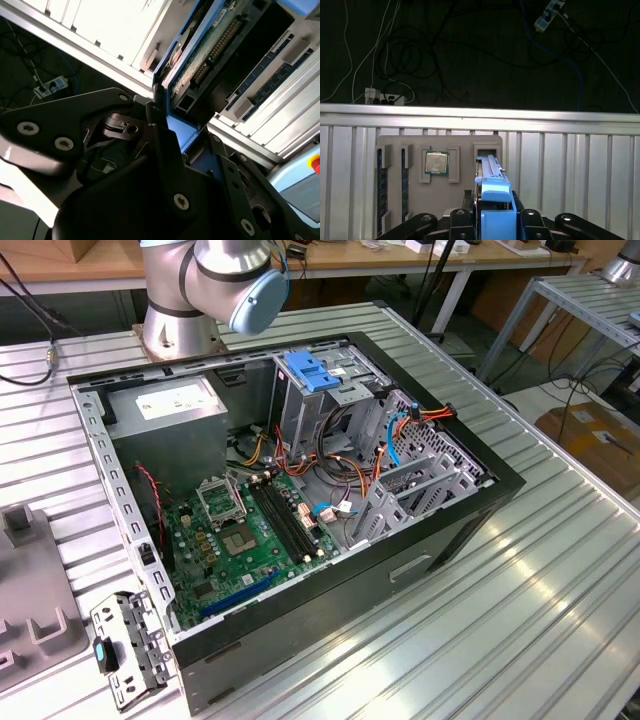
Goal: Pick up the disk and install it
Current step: 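Pick up the disk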
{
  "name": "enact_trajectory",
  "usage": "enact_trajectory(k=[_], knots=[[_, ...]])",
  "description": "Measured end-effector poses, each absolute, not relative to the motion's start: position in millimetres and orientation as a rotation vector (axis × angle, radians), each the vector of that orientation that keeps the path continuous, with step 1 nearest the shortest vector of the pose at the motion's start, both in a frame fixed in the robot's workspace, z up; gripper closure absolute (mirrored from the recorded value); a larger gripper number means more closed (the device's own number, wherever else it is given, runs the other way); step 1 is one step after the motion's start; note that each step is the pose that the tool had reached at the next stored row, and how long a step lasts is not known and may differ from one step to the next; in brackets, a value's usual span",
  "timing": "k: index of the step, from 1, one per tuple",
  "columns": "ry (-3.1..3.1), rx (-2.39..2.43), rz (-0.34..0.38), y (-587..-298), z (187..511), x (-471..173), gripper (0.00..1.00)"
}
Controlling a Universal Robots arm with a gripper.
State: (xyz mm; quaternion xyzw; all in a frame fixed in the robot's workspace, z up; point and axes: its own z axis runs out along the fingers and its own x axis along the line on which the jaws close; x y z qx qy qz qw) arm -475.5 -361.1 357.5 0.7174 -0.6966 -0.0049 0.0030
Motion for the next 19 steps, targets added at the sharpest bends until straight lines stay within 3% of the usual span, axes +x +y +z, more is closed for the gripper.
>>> enact_trajectory(k=[19], knots=[[-2.184,2.25,-0.016,-361.0,384.3,-475.4,0.63]])
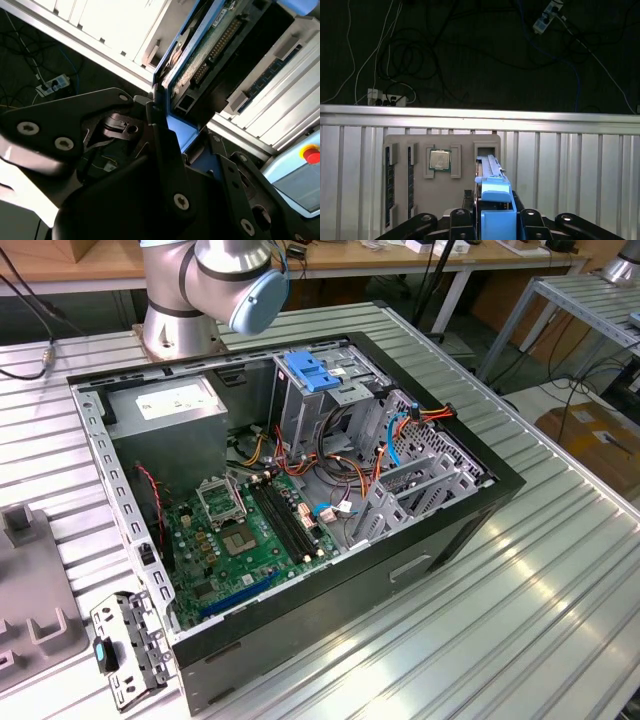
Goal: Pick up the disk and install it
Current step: 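Pick up the disk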
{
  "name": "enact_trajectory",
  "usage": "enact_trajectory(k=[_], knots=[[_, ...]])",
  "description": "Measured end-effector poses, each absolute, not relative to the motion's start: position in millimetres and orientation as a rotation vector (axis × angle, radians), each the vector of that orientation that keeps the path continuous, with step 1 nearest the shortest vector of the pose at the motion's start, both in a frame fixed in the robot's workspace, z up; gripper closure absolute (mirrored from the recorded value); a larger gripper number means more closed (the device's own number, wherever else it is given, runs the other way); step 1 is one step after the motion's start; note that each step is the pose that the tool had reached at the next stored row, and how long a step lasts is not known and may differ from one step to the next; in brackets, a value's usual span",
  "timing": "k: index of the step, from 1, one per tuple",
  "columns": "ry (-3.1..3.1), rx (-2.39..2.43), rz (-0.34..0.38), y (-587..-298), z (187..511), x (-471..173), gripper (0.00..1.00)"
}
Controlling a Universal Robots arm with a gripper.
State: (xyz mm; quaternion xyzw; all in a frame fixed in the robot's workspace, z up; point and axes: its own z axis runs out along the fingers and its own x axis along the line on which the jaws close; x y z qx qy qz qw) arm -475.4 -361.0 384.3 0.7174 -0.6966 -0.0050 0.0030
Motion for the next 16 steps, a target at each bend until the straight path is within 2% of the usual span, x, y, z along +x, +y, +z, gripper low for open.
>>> enact_trajectory(k=[16], knots=[[-2.184,2.249,-0.016,-361.1,407.6,-475.3,0.63]])
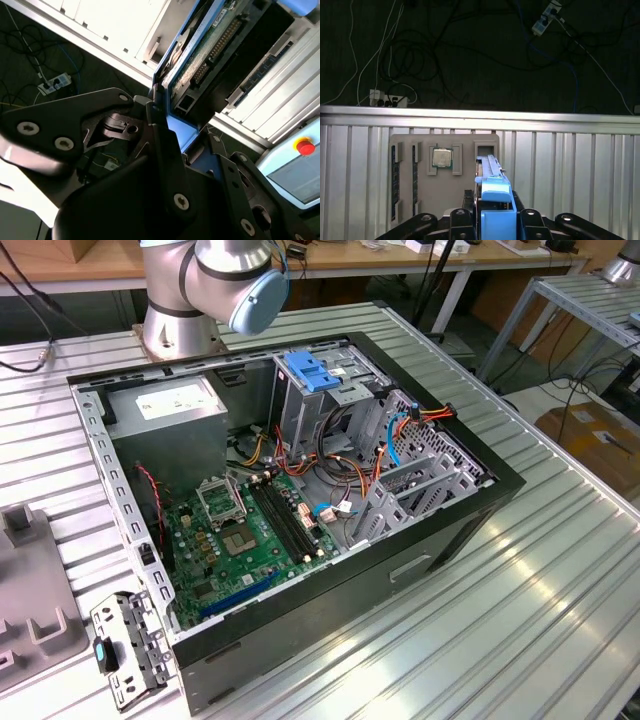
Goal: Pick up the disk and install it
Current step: 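Pick up the disk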
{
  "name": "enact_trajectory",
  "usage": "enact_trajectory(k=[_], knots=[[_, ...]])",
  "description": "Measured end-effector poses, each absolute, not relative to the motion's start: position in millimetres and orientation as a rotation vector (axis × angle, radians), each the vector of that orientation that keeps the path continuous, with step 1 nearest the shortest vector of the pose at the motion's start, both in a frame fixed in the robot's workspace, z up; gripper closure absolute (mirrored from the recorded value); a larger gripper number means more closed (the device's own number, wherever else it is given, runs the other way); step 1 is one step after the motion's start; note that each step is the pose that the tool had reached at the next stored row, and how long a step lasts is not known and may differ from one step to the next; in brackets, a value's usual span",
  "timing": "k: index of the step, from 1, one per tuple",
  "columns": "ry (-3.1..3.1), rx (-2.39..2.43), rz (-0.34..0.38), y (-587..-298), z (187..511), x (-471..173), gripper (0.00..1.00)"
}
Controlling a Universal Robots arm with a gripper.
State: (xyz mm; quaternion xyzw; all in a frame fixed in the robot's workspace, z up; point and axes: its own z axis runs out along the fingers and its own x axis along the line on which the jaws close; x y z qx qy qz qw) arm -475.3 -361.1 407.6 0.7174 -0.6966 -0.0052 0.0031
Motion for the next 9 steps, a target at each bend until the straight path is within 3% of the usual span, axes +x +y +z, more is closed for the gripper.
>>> enact_trajectory(k=[9], knots=[[-2.184,2.249,-0.016,-361.0,416.2,-475.2,0.63]])
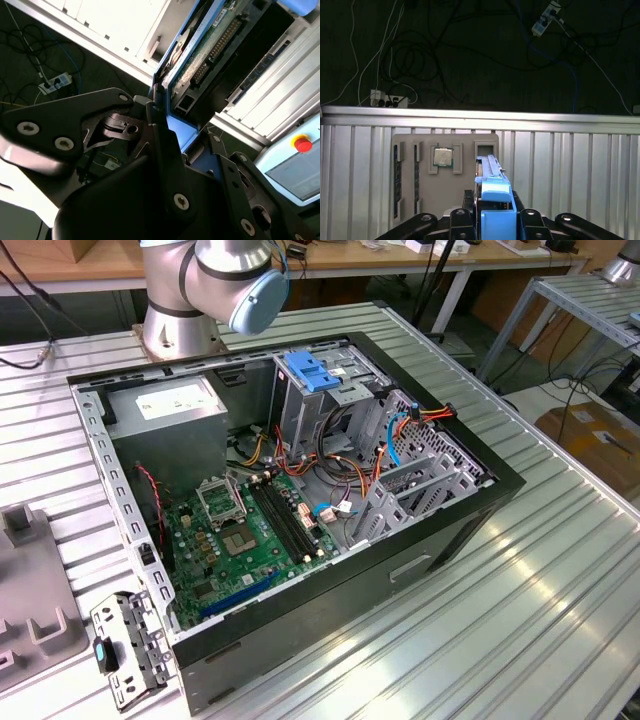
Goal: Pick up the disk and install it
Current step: 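Pick up the disk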
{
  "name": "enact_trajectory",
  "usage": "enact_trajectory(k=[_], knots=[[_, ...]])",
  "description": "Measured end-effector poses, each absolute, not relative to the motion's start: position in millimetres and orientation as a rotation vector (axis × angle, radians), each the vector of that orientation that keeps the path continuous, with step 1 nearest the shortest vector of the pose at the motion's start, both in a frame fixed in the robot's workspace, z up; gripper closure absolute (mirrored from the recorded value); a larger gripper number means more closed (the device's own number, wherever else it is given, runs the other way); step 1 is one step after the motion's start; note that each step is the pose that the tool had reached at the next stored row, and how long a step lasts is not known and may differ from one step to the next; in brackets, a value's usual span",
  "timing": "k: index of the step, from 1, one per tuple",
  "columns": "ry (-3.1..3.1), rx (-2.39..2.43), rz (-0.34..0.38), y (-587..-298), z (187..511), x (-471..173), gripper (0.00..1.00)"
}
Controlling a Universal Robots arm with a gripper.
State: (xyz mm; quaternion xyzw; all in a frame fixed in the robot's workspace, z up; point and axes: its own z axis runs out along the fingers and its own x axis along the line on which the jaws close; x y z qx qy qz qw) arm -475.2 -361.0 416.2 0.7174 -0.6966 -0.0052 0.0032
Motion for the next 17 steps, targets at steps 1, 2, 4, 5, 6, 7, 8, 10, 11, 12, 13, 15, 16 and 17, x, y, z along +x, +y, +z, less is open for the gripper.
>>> enact_trajectory(k=[1,2,4,5,6,7,8,10,11,12,13,15,16,17], knots=[[-2.184,2.249,-0.016,-361.0,417.2,-475.2,0.63],[-2.184,2.249,-0.016,-361.0,418.6,-475.2,0.63],[-2.184,2.249,-0.016,-361.0,421.3,-475.2,0.63],[-2.184,2.249,-0.016,-361.1,422.4,-475.2,0.63],[-2.184,2.249,-0.016,-361.1,424.0,-475.2,0.63],[-2.184,2.249,-0.016,-361.0,424.8,-475.2,0.63],[-2.184,2.249,-0.016,-361.1,425.5,-475.2,0.63],[-2.184,2.249,-0.017,-361.1,427.6,-475.2,0.63],[-2.184,2.249,-0.017,-361.0,428.5,-475.2,0.63],[-2.184,2.249,-0.017,-361.1,429.3,-475.2,0.63],[-2.184,2.249,-0.017,-361.0,430.0,-475.2,0.63],[-2.184,2.249,-0.017,-361.1,431.9,-475.2,0.63],[-2.184,2.249,-0.017,-361.1,432.7,-475.2,0.63],[-2.184,2.249,-0.017,-361.0,433.5,-475.2,0.63]])
